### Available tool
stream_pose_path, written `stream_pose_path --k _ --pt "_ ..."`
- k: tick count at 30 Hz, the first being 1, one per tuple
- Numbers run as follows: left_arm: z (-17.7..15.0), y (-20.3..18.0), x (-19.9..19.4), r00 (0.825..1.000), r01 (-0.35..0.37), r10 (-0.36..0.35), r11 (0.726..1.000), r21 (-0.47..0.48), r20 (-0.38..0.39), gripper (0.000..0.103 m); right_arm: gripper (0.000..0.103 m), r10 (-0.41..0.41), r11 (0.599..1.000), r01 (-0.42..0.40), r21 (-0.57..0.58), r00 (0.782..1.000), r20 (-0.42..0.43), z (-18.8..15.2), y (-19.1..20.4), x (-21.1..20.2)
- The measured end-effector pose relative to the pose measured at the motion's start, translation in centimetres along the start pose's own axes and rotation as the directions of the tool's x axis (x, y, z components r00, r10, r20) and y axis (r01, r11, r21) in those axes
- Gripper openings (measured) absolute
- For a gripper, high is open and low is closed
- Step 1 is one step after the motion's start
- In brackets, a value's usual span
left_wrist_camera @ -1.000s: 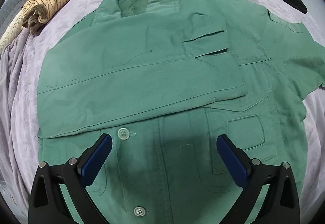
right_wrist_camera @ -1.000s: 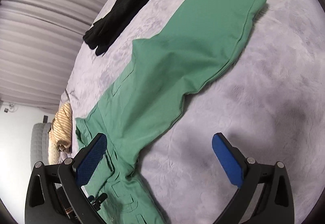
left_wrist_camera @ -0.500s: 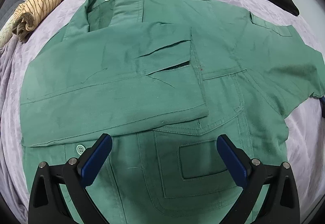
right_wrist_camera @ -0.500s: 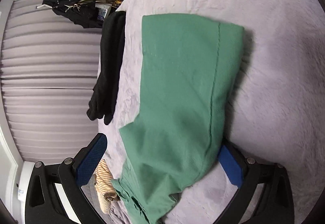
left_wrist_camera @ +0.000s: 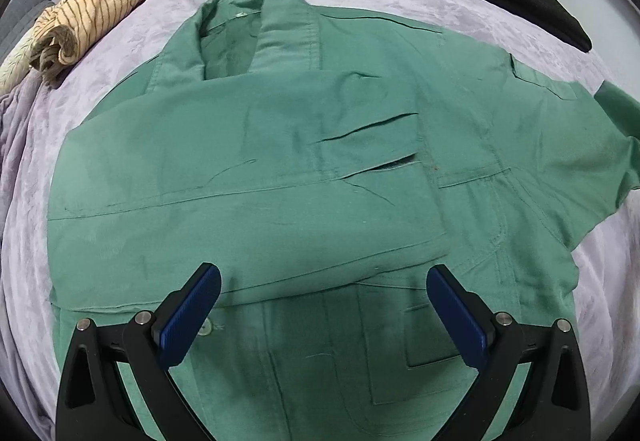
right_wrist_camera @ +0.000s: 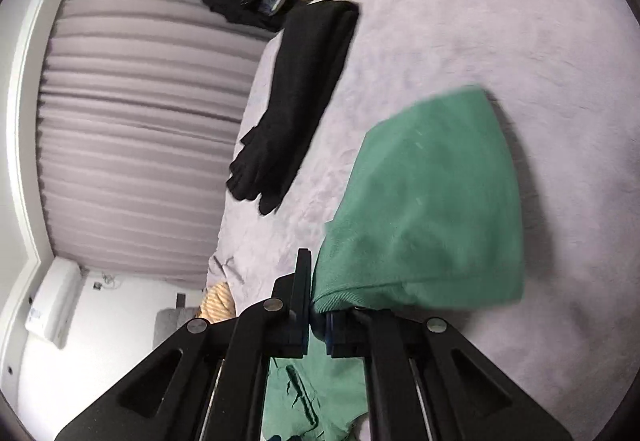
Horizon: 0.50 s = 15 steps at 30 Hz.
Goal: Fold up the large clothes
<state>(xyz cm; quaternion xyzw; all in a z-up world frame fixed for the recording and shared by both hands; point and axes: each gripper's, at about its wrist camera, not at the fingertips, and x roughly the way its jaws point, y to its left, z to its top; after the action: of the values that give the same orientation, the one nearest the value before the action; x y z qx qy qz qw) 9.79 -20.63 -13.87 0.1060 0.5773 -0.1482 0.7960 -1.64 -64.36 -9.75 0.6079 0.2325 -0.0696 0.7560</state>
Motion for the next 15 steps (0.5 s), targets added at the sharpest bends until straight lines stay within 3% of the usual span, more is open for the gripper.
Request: stream_pose_path --k 5,9,12,15 --pt "-0.7 4.8 -0.5 1.000 -0.019 0.020 0.998 -0.061 0.015 0.103 0.006 0.068 0.976 -0.091 -0.199 0.991 -0.117 -4.4 9.1 4.3" --pt "-1.7 9.2 -0.8 0.998 -0.047 0.051 0.992 -0.116 0.027 0.103 0.006 0.045 0.905 -0.150 -0.398 0.964 -0.260 -11.2 16.3 9.7" --pt "-2.5 12.9 -1.0 0.996 -0.077 0.083 0.984 -0.161 0.032 0.103 0.006 -0.051 0.825 -0.177 -0.536 0.922 -0.383 -19.3 20.1 14.9" --pt "-3.5 16.3 -1.0 0.993 -0.110 0.117 0.974 -0.200 0.025 0.103 0.006 -0.171 0.769 -0.178 -0.613 0.868 -0.467 -27.1 20.3 19.8"
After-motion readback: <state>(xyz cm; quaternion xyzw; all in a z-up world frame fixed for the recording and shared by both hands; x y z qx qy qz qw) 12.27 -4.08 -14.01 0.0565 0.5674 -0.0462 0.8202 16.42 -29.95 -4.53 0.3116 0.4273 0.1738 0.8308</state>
